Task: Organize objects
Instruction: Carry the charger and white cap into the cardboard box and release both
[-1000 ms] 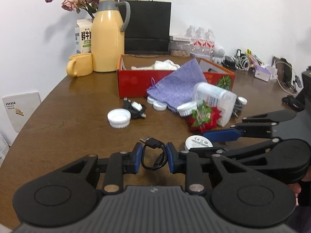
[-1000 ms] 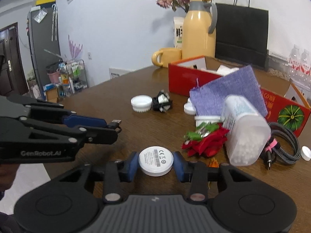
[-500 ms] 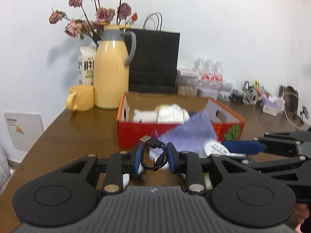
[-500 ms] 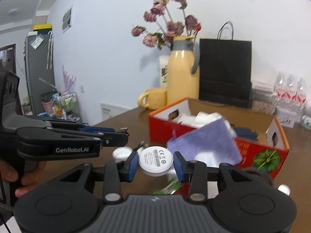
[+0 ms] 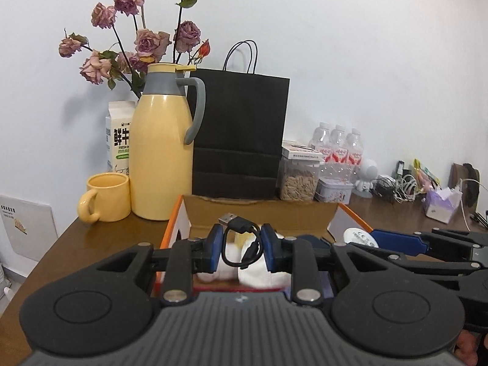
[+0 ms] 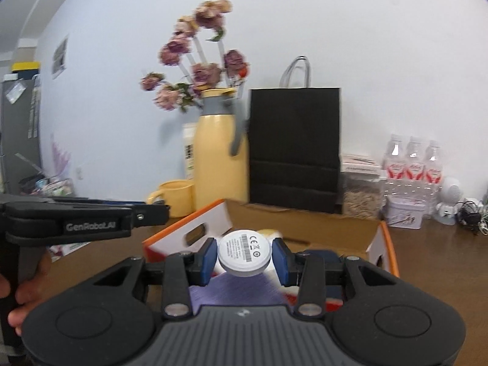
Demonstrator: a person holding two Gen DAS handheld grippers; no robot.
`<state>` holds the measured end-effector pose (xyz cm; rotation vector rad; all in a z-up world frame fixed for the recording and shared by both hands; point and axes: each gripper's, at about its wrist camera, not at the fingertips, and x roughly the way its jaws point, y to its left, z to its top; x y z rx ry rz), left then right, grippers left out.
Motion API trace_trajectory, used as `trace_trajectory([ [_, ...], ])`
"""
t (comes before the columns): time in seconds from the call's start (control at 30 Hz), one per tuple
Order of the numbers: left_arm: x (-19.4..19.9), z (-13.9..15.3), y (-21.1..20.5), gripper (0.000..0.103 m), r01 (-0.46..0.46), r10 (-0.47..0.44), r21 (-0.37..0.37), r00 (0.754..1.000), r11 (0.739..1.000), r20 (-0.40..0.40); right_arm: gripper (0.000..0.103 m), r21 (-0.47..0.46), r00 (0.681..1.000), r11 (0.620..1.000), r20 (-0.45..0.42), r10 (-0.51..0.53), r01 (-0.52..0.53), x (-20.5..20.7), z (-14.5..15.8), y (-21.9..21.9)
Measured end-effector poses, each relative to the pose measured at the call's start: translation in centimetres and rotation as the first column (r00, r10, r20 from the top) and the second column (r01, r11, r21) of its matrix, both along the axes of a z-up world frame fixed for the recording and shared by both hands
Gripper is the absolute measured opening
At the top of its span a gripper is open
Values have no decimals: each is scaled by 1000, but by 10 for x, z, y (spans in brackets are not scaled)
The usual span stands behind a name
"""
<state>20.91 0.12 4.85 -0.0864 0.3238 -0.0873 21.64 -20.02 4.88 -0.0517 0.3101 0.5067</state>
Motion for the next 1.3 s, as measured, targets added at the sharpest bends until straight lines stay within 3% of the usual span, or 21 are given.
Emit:
trace_trajectory([
  [0.33, 69, -16, -14, 27, -46, 45, -13, 998, 999, -50, 38, -5, 987, 988, -36, -155, 155, 75, -18, -11],
  [0.57, 100, -34, -17, 30, -67, 68, 11, 993, 998, -92, 38, -50, 981, 983, -79, -179, 175, 105, -38, -11],
  [0.63, 100, -37, -15, 37, -75, 76, 16, 992, 997, -100, 39, -52, 980, 984, -92, -177, 173, 107, -42, -11],
  [0.7, 97, -37, -12, 64, -81, 81, 13, 992, 997, -93, 39, -49, 980, 984, -101, -174, 170, 107, -44, -11],
  [0.73, 96, -37, -11, 89, -84, 85, 12, 993, 996, -86, 43, -45, 980, 984, -100, -174, 171, 107, -45, -11],
  [0.77, 94, -36, -12, 103, -88, 89, 16, 993, 996, -74, 53, -43, 979, 984, -100, -176, 173, 106, -45, -12],
  [0.8, 91, -35, -13, 103, -92, 93, 21, 994, 996, -55, 59, -39, 979, 984, -97, -178, 175, 105, -45, -13],
  [0.87, 87, -34, -15, 103, -106, 107, 29, 994, 994, -32, 88, -26, 979, 982, -87, -187, 185, 102, -44, -14],
  [0.9, 87, -33, -15, 103, -109, 110, 32, 993, 994, -36, 92, -23, 979, 982, -82, -188, 187, 101, -44, -15],
  [1.03, 88, -34, -14, 103, -115, 116, 27, 992, 993, -57, 102, -16, 979, 982, -74, -190, 190, 97, -42, -16],
  [1.3, 84, -30, -9, 103, -132, 132, 1, 989, 991, -66, 102, -3, 981, 982, -49, -188, 188, 89, -36, -18],
])
